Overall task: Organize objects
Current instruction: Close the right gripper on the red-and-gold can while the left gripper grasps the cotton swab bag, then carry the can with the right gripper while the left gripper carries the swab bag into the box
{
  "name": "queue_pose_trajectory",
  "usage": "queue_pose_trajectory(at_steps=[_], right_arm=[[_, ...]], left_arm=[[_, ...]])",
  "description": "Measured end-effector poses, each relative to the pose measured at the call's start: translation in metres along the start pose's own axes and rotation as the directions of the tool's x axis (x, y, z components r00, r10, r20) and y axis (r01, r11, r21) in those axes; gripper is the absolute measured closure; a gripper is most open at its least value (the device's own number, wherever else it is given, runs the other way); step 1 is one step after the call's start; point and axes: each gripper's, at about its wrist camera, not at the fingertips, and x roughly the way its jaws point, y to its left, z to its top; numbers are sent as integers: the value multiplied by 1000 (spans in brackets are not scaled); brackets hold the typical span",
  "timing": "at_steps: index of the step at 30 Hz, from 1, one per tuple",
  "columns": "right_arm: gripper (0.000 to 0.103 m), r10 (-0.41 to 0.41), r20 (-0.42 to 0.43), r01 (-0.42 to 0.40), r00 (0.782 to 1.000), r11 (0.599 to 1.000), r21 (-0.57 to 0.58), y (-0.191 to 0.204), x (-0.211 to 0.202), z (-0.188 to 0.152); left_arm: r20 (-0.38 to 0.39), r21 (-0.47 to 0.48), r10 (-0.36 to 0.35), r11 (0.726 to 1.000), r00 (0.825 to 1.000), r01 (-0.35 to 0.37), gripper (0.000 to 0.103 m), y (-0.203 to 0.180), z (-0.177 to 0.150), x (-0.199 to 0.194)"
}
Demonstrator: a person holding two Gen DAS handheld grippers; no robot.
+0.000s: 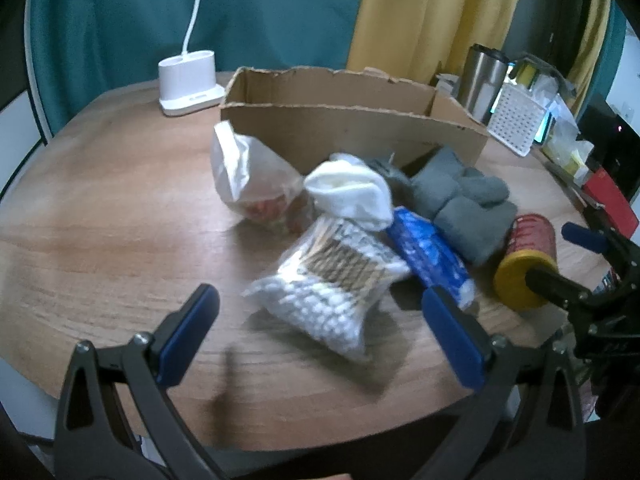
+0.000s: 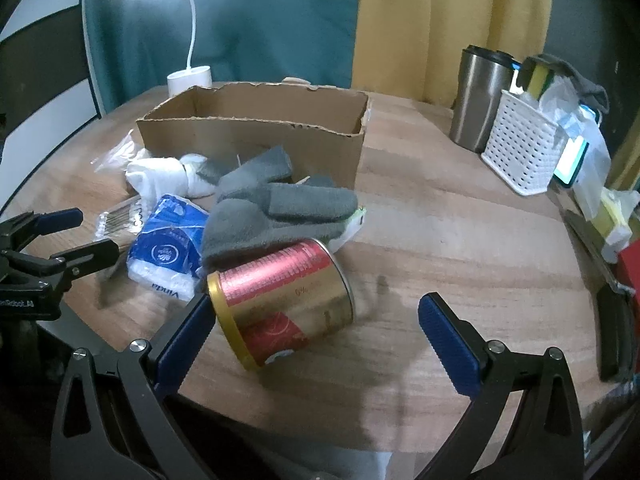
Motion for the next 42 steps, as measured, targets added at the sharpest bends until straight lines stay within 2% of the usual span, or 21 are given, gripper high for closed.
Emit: queue_pose_trajectory(at_steps=[4,7,11,15,18,20,24,27,30,35,42], right_arm=[[1,22,-3,-22,1000,1000,-3,-2,5,4],[11,48,-16,-48,999,999,4,-3,12,8],[13,62,-29,-61,998,998,16,-2,17,11],[20,78,-36,-77,996,996,40,-2,21,13],[30,91,-42,-88,995,994,57,-1,22,12],[31,91,-45,-88,995,994,61,0,22,11],[32,87,-47,-84,995,994,67,0,21,11],[32,86,-47,-83,995,994,66,0,20,11],[32,95,-37,-92,995,993,73,-1,17,11],[33,97,-13,-96,995,993,75,-2,7,11],[33,95,15,-96,995,993,70,0,-7,14]], left_arm=[[-5,14,7,1000,1000,-7,0,2,4,4],[-15,48,3,999,1000,-2,0,1,7,8],[-23,92,-4,996,1000,6,0,1,12,10],[-31,143,-17,989,999,21,0,0,16,15],[-46,176,-38,983,998,45,1,-3,18,20],[-54,191,-49,980,997,58,2,-4,18,23],[-74,207,-72,974,995,86,23,-7,17,28],[-78,211,-67,974,995,82,37,-9,14,27],[-70,187,-78,978,994,90,45,-8,13,22],[-57,162,-93,982,994,101,50,-9,10,12],[-14,136,-103,985,995,104,51,-10,11,-10]])
